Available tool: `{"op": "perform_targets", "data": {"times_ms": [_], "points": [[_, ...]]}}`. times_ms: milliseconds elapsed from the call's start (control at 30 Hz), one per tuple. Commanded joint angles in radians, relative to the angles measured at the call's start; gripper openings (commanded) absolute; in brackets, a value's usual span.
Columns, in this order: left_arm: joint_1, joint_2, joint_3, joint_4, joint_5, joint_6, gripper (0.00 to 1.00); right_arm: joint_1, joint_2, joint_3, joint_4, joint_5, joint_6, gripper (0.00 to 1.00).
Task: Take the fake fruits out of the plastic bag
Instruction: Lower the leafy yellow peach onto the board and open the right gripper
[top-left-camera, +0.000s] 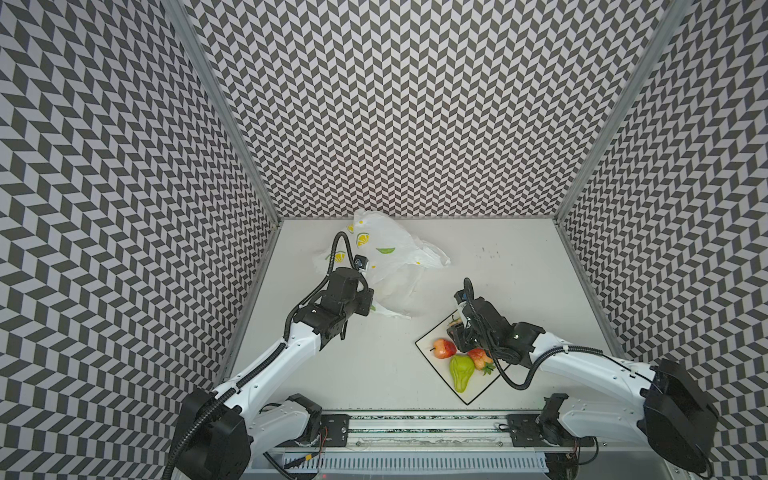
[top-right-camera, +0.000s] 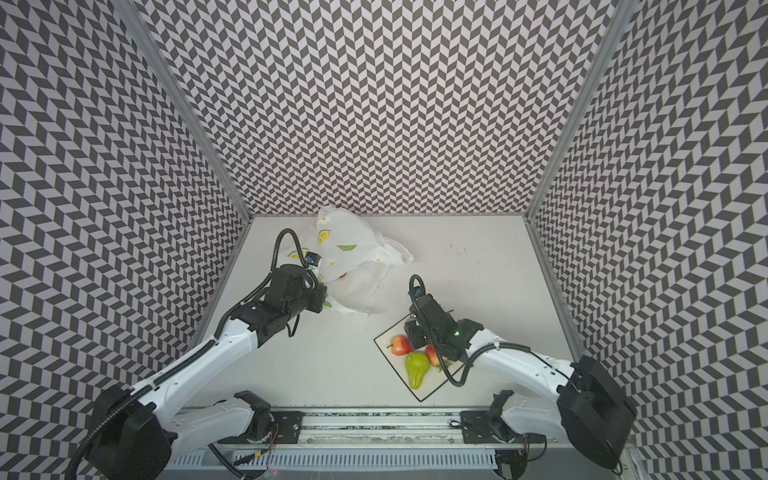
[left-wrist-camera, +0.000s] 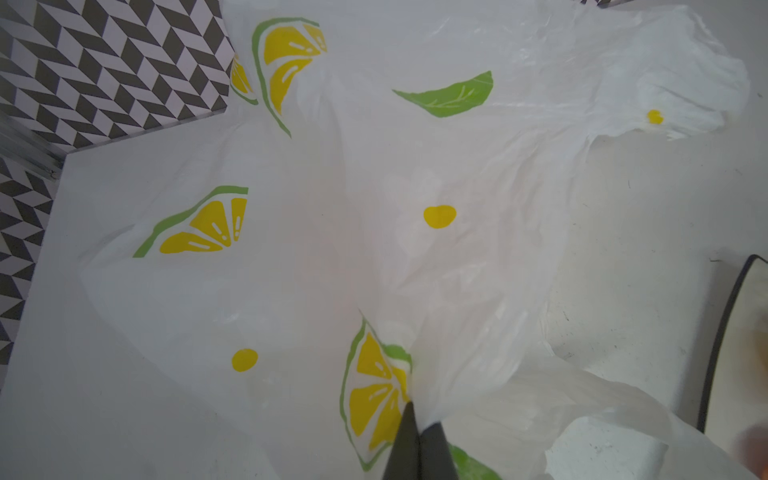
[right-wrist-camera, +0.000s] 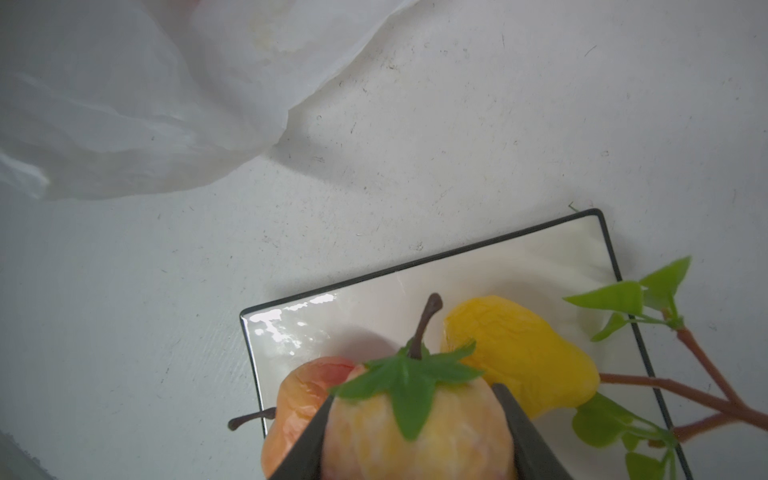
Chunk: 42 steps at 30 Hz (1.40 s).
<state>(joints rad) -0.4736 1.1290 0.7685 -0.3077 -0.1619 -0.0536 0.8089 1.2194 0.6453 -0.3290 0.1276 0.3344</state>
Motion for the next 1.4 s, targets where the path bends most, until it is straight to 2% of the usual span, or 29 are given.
{"op": "perform_targets", "data": {"times_ms": [0, 400, 600, 833, 933, 1033, 1200, 1300, 1367], "points": [[-0.002, -0.011, 0.011, 0.003, -0.003, 0.004, 0.00, -0.002, 0.014, -0.022, 0.039, 0.017, 0.010, 0.43], [-0.002, -0.009, 0.031, -0.024, -0.006, 0.013, 0.00, -0.002, 0.011, -0.028, 0.051, 0.032, 0.000, 0.64], [-0.003, 0.000, 0.041, -0.024, -0.008, 0.015, 0.00, -0.002, -0.017, -0.002, 0.018, 0.043, -0.008, 0.69], [-0.002, 0.002, 0.040, -0.024, -0.007, 0.014, 0.00, -0.002, -0.134, 0.068, 0.019, 0.028, -0.036, 0.68], [-0.003, -0.001, 0.037, -0.025, -0.009, 0.015, 0.00, -0.001, -0.183, 0.061, 0.123, -0.065, -0.100, 0.66], [-0.002, -0.006, 0.037, -0.025, -0.010, 0.016, 0.00, 0.005, -0.194, 0.029, 0.255, -0.136, -0.112, 0.63], [-0.003, -0.009, 0.040, -0.025, -0.011, 0.015, 0.00, 0.016, -0.079, 0.039, 0.412, -0.239, -0.106, 0.56], [-0.002, -0.007, 0.045, -0.028, -0.012, 0.017, 0.00, 0.015, 0.040, 0.122, 0.388, -0.272, -0.060, 0.51], [-0.002, -0.007, 0.048, -0.030, -0.013, 0.018, 0.00, 0.013, 0.123, 0.178, 0.351, -0.336, -0.060, 0.46]]}}
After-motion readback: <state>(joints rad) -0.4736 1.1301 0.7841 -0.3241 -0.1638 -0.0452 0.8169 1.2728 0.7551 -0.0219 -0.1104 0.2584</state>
